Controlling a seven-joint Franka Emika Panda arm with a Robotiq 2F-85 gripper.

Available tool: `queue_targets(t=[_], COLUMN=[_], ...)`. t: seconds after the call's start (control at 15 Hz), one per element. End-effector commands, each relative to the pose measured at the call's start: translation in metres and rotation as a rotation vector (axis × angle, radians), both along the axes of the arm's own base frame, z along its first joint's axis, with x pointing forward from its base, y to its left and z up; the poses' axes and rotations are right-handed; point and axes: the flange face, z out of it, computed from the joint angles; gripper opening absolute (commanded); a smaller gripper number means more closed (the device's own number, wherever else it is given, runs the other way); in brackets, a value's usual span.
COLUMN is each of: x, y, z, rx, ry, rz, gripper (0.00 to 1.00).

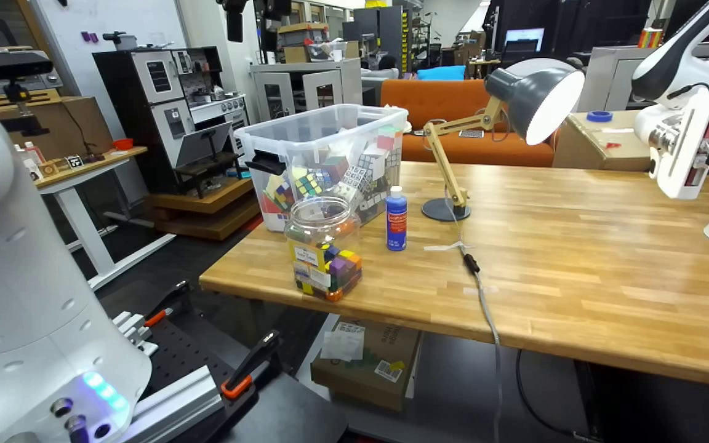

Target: Remove a Rubik's cube from the storage container and place it on the table

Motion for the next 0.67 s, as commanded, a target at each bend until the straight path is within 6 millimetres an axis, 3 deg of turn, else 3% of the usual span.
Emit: queue_targets(t=[0.0,0.6], x=[0.0174,0.0193], y=[0.0206,0.0271], z=[-0.0052,-0.0094], rx=[-0.014,-0.031], ry=[-0.014,-0.017], rz=[0.034,0.050], gripper=[1.00,1.00])
